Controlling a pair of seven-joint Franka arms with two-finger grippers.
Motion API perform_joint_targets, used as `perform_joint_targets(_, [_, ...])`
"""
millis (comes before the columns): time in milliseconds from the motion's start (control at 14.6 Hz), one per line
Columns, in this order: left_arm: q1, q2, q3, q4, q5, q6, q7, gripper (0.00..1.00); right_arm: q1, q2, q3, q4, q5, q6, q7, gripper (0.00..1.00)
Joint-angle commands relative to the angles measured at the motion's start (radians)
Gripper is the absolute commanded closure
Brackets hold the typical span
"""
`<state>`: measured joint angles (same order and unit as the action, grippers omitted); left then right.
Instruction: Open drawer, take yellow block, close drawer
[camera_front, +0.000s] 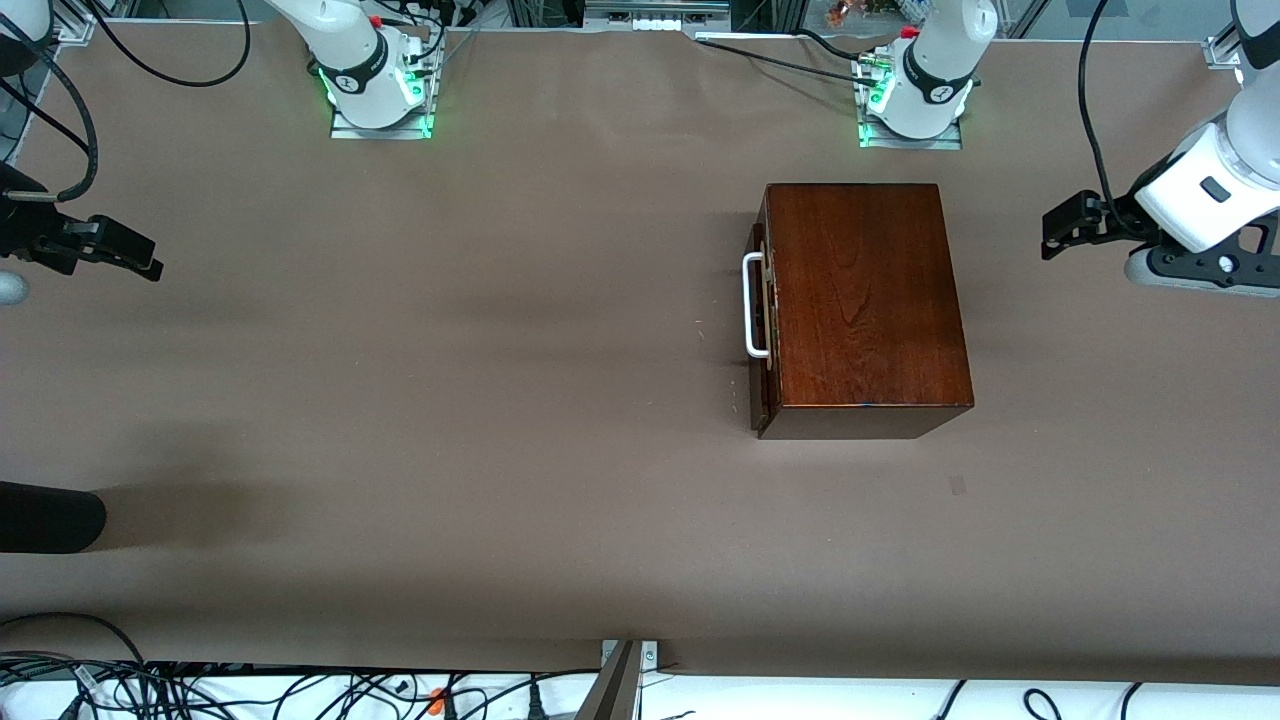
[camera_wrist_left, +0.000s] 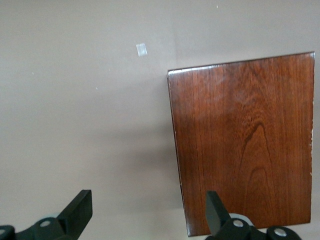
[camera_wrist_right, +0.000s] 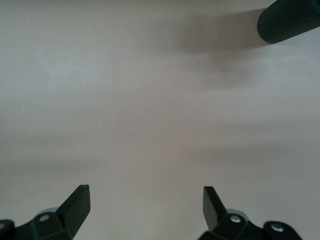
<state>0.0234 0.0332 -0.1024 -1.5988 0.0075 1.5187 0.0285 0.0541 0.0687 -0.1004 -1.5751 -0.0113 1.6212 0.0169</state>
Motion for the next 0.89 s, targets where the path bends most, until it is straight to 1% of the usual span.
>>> perform_joint_targets(0, [-0.011, 0.019, -0.011, 0.007, -0.014, -0.054, 0.002, 0.00, -0.003, -0.001, 0.004, 0.003, 0.001, 0.003, 0.000, 0.00])
perform_joint_targets(137, [-0.017, 0.039, -0.040, 0.007, -0.023, -0.060, 0.011, 0.00, -0.003, -0.001, 0.004, 0.003, 0.001, 0.003, 0.000, 0.00])
perform_joint_targets(205, [-0.017, 0.054, -0.066, 0.007, -0.023, -0.061, 0.011, 0.00, -0.003, 0.000, 0.002, 0.003, 0.002, 0.003, 0.000, 0.00])
perform_joint_targets(273, [-0.017, 0.079, -0.107, 0.010, -0.023, -0.055, 0.001, 0.00, -0.003, 0.000, 0.002, 0.003, 0.002, 0.003, 0.000, 0.00])
perform_joint_targets(342, [-0.017, 0.100, -0.144, 0.013, -0.024, -0.045, -0.008, 0.00, -0.003, -0.001, 0.002, 0.003, 0.002, 0.003, 0.000, 0.00])
perform_joint_targets(547, [-0.039, 0.175, -0.216, 0.039, -0.026, 0.027, -0.103, 0.00, -0.004, -0.001, 0.002, 0.003, 0.001, 0.003, 0.000, 0.00])
perform_joint_targets(683, [-0.089, 0.224, -0.234, 0.049, -0.023, 0.078, -0.165, 0.00, -0.007, -0.001, 0.001, 0.003, 0.002, 0.003, 0.000, 0.00])
perform_joint_targets(820, [-0.146, 0.264, -0.234, 0.049, -0.021, 0.159, -0.202, 0.00, -0.007, -0.001, 0.001, 0.003, 0.002, 0.002, -0.002, 0.00])
